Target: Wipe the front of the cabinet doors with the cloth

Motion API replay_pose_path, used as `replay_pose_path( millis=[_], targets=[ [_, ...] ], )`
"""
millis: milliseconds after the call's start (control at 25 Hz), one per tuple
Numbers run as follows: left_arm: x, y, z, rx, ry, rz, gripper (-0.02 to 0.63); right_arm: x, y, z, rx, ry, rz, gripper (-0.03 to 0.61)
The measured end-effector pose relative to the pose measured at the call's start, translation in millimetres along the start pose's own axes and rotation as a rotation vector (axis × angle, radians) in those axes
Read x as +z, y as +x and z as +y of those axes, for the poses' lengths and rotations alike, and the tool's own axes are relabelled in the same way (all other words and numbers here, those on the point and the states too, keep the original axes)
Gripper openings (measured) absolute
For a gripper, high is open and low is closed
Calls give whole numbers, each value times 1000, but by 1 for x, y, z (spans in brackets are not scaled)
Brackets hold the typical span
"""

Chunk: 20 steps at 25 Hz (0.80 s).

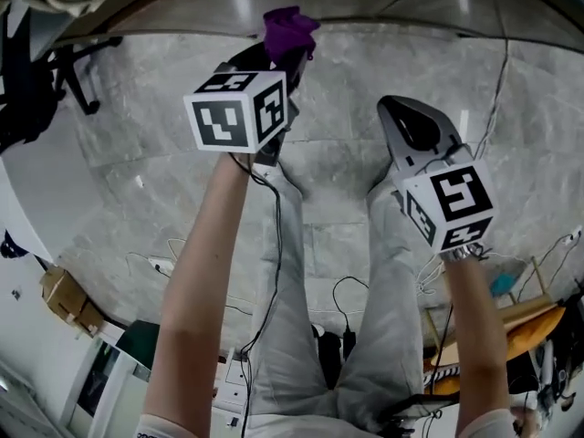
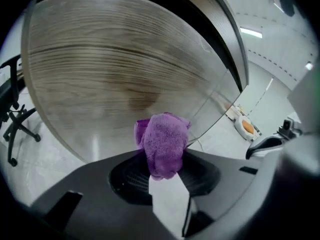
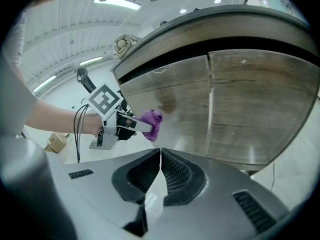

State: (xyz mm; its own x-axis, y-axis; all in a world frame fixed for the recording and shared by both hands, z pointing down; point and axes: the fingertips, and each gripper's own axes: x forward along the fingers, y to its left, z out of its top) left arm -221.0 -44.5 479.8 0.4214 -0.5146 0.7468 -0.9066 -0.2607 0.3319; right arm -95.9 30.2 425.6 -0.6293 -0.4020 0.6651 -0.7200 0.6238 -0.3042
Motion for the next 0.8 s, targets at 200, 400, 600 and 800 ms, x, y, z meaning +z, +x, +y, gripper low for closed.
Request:
replay_pose_path(
  millis=[200,400,600,800],
  targets=[
    [7,46,-67,-51,42,30,138,-18,-43,-57,-65,79,-21,29],
    [22,94,-114,-83,96,54,138,-35,-70,-108,-114,145,-43,29],
    [25,131,-131,-81,109,84,138,-48,-74,-140,-142,198,-46,29],
    [26,138,-114,-54,36,77,139,-47,-65,-143,-129,184,-33,29]
  ],
)
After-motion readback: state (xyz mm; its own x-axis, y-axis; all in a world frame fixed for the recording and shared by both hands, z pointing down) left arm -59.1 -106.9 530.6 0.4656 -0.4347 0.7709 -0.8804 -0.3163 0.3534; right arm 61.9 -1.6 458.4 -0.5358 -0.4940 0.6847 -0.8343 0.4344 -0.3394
